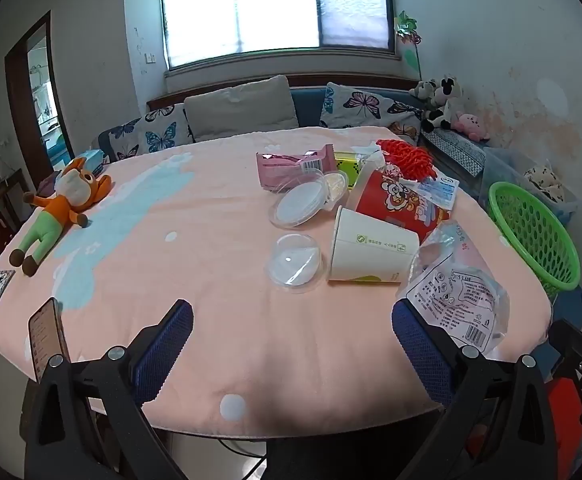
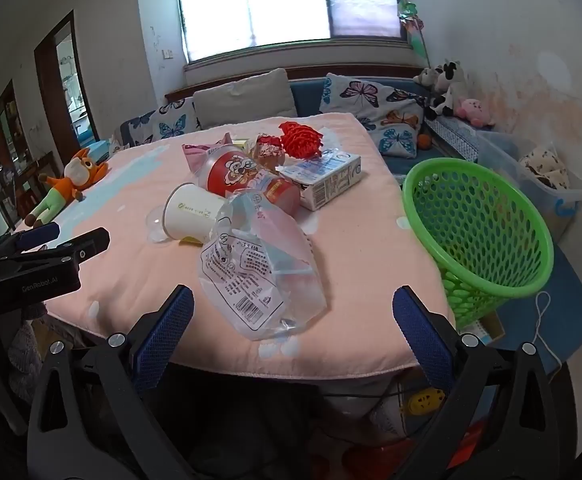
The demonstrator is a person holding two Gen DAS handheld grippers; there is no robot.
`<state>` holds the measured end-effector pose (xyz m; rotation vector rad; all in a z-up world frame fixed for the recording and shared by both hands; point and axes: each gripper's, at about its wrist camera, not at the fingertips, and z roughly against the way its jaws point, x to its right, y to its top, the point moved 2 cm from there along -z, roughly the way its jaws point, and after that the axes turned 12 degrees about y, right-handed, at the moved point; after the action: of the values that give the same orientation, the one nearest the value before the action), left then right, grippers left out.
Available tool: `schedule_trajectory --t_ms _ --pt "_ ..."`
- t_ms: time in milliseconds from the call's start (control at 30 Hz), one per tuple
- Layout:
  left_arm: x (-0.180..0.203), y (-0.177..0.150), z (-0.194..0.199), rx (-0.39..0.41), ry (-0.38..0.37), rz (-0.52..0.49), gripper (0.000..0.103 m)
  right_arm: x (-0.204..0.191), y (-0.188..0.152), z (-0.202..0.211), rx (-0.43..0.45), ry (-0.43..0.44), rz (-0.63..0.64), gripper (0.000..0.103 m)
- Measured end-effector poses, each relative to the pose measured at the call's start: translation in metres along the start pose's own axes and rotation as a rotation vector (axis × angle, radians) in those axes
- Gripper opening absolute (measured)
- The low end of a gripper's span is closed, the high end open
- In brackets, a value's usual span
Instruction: Collect trash
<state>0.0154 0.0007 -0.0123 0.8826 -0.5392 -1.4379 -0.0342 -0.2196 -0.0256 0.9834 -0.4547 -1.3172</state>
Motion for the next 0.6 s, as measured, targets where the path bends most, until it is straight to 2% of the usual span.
schedule_trajectory --t_ms 600 --pt "0.003 0.002 0.0 -0.012 -0.006 -0.011 0.097 0.0 0.0 0.0 -0.004 -0.001 0.003 0.099"
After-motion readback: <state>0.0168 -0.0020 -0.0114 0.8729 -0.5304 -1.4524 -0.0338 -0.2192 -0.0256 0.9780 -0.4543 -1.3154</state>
